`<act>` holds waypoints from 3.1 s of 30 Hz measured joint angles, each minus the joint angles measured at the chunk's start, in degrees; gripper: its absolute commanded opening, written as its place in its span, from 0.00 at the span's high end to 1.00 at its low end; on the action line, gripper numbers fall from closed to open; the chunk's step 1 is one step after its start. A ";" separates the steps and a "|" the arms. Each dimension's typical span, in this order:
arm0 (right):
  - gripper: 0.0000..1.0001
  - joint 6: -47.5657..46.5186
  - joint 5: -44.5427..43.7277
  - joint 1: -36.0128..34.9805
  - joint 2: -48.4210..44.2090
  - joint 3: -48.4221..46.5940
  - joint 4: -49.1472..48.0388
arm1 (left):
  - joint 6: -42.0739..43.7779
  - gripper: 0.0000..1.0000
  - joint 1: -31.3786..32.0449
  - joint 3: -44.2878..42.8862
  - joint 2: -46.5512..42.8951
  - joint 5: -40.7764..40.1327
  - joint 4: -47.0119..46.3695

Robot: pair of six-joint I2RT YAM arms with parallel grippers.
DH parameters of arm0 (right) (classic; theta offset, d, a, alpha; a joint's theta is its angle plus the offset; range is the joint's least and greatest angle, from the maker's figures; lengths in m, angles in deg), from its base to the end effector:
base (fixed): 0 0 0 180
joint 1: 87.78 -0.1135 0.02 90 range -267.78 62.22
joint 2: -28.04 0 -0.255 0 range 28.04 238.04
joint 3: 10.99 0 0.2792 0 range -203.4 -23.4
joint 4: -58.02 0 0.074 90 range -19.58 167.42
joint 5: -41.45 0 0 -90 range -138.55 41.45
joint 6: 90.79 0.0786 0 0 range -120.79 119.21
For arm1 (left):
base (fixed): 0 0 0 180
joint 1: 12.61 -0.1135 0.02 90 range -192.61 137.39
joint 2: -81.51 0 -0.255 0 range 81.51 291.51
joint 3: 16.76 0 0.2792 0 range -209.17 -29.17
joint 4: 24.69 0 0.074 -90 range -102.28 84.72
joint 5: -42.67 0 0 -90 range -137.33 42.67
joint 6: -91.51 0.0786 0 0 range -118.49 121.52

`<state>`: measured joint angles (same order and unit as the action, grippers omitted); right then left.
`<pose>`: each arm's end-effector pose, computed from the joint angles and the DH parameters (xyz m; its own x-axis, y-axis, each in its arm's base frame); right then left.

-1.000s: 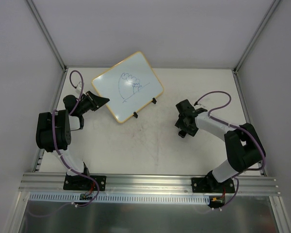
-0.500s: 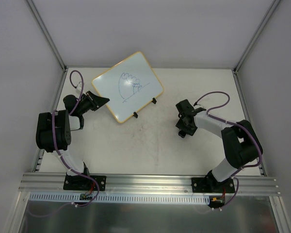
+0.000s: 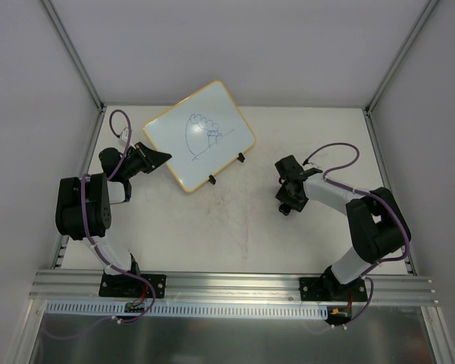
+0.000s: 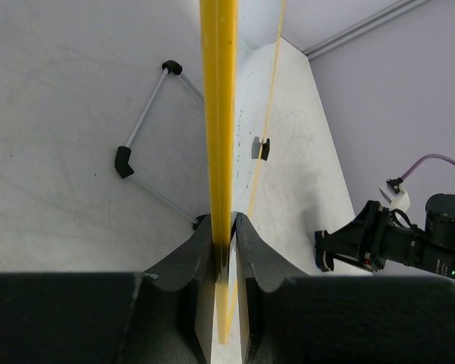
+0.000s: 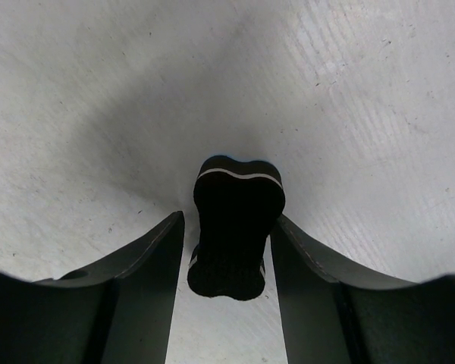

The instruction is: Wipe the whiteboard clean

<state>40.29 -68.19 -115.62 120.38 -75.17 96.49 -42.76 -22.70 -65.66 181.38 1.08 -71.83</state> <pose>0.3088 0.1332 0.1006 -0.8234 0.2650 -0.5017 0.2907 0.9564 0.0281 0.3701 0.0061 0.1394 -0.4788 -0.5558 -0.6796 0.3969 0.5534 -0.7323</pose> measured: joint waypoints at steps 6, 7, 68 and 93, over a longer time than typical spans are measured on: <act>0.47 0.02 0.44 0.22 0.00 -1.09 1.18 | 0.17 0.88 0.04 0.00 -0.07 -0.07 0.31; 0.47 0.02 0.46 0.24 0.00 -1.66 1.64 | 0.20 0.88 0.04 0.00 -0.07 -0.07 0.31; 1.00 -45.77 8.66 -11.85 20.61 -54.75 2.78 | 0.90 0.91 0.76 0.00 -0.48 -0.79 1.40; 1.00 -43.91 20.09 -16.02 43.08 -78.23 -13.18 | 1.92 1.00 1.16 0.76 -1.20 -1.11 1.36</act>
<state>-3.62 -48.10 -131.64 163.46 -153.39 83.31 -40.83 -21.54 -64.89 180.18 -0.04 -70.47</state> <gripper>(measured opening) 0.156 0.123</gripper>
